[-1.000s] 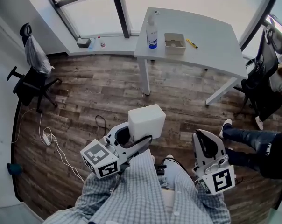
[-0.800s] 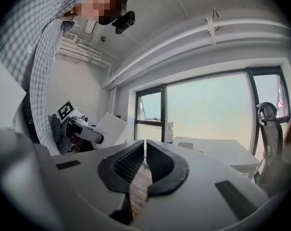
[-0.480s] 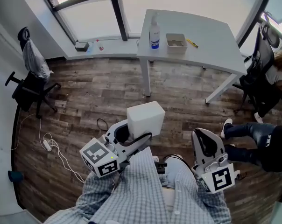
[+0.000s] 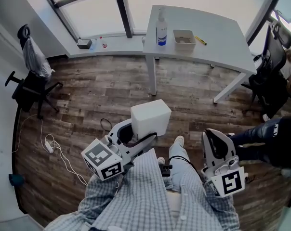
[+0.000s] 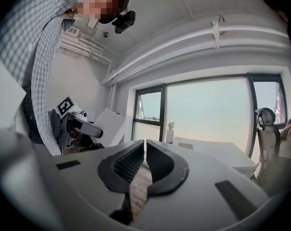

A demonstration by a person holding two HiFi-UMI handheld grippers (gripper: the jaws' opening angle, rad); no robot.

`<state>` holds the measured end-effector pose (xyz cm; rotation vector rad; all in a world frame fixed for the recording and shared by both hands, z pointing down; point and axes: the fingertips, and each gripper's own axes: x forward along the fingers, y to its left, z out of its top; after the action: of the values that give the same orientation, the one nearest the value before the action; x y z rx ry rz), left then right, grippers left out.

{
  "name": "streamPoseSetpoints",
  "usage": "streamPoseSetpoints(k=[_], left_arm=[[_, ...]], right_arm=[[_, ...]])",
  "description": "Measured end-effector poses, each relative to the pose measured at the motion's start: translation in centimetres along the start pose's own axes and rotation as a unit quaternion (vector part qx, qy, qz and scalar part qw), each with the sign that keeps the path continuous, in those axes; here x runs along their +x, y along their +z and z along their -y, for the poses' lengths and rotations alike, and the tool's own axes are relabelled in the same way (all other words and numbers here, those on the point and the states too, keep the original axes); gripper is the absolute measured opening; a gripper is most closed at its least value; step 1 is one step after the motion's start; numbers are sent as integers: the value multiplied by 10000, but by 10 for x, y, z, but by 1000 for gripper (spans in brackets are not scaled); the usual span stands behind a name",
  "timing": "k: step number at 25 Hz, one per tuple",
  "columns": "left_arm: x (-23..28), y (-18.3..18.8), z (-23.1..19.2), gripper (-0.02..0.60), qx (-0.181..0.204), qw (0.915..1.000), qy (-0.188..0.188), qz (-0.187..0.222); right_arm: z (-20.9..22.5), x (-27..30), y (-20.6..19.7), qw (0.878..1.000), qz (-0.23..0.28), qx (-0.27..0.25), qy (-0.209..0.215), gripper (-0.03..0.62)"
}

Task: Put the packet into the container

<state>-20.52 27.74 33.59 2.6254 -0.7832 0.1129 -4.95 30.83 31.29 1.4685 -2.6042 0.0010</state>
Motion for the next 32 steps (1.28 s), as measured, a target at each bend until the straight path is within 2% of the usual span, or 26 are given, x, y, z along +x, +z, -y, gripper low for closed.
streamPoseSetpoints(k=[15, 22, 32], left_arm=[[26, 20, -30, 272, -69, 9993, 367, 95], [58, 31, -39, 272, -71, 9990, 440, 103], [102, 52, -45, 272, -144, 9977, 631, 190]], right_arm=[[39, 31, -3, 9998, 18, 51, 203, 26], [75, 48, -4, 9997, 53, 78, 212, 26], [125, 73, 4, 9989, 76, 49, 469, 26]])
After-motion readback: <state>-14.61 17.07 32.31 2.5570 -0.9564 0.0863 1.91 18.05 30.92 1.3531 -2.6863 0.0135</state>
